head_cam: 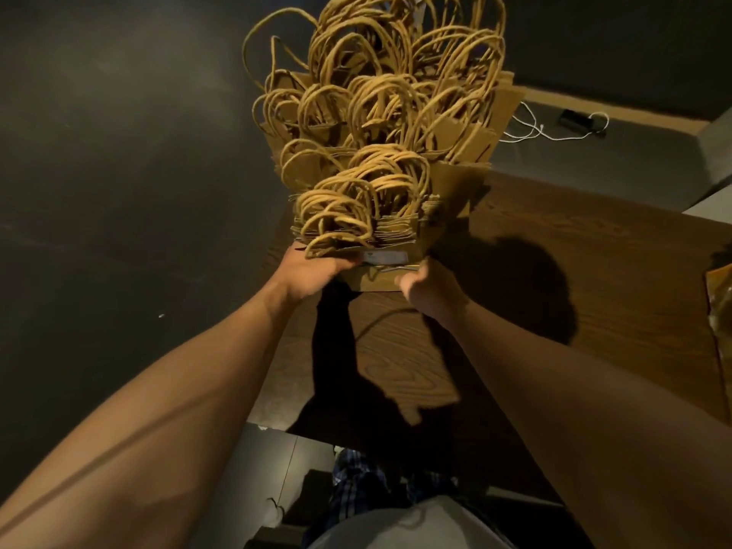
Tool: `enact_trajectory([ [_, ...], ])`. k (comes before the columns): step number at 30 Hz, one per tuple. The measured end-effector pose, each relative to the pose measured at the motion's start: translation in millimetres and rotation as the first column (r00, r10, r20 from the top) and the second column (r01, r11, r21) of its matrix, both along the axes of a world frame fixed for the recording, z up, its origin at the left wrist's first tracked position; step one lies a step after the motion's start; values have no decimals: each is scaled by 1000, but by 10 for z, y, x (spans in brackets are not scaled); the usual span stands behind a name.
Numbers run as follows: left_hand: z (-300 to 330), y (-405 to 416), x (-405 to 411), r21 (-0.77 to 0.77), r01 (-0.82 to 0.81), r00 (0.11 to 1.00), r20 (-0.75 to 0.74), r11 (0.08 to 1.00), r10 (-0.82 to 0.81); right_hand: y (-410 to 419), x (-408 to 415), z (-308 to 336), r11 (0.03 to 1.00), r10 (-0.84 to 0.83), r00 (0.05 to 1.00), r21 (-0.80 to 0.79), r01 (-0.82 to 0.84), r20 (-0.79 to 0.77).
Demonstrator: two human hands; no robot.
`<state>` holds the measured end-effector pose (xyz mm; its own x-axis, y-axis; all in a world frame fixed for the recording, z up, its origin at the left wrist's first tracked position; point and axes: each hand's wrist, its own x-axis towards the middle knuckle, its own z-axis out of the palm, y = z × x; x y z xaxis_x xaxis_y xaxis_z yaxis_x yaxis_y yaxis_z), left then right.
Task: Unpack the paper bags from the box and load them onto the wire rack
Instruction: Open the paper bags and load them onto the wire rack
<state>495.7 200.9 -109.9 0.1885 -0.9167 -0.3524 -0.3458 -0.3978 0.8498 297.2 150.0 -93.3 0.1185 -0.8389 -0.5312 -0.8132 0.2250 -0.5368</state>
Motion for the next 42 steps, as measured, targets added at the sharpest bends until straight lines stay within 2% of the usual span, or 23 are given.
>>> enact_trajectory([
  [2, 28, 7, 1, -24, -66, 996, -54, 998, 65, -3, -3, 8, 995, -84, 995, -45, 87, 61],
  [5, 159, -1, -97, -68, -174, 983, -71, 982, 169, 62, -64, 20, 992, -83, 985, -79, 96, 153],
  [10, 123, 96, -155, -46, -205, 976, -85, 978, 200, 139, -8, 40, 1000, -29, 996, -10, 29, 86],
  [14, 276, 76, -104, -125, -240, 971, -57, 963, 234, 96, -69, 205, 985, 7, 985, -173, 23, 171],
  [16, 324, 51, -112, -110, -213, 977, -39, 971, 209, 119, -58, 236, 987, 10, 992, -159, 10, 125],
  [18, 355, 97, -162, -106, -176, 983, -79, 979, 168, 120, 0, 236, 994, 59, 998, -93, -60, -16],
  [19, 370, 126, -183, -108, -141, 985, -117, 984, 128, 109, 1, 257, 992, 97, 995, -73, -99, -30],
  [20, 353, 157, -180, -107, -114, 982, -163, 988, 96, 105, -15, 279, 989, 129, 992, -77, -129, -5],
  [22, 358, 217, -140, -112, -84, 968, -244, 990, 55, 134, -101, 332, 976, 137, 984, -184, -114, 117],
  [24, 387, 263, -137, -128, -160, 954, -273, 979, 120, 240, -141, 401, 950, 73, 954, -312, 22, 290],
  [26, 453, 291, -226, -139, -283, 893, -399, 949, 208, 335, -49, 475, 944, 5, 878, -291, 154, 479],
  [28, 537, 267, -367, -183, -360, 839, -492, 915, 232, 395, 99, 549, 948, -97, 811, -195, 252, 577],
  [31, 658, 181, -474, -237, -459, 816, -494, 857, 300, 459, 271, 646, 905, -230, 728, -134, 404, 646],
  [33, 655, 162, -458, -217, -480, 823, -446, 850, 351, 422, 312, 669, 876, -267, 684, -124, 465, 678],
  [38, 546, 169, -451, -176, -438, 874, -313, 882, 372, 348, 175, 603, 886, -306, 723, -93, 455, 619],
  [40, 539, 185, -461, -181, -403, 878, -354, 897, 323, 370, 85, 537, 921, -261, 734, -65, 383, 627],
  [42, 510, 182, -456, -179, -389, 845, -460, 904, 273, 368, 16, 518, 929, -264, 697, -19, 370, 666],
])
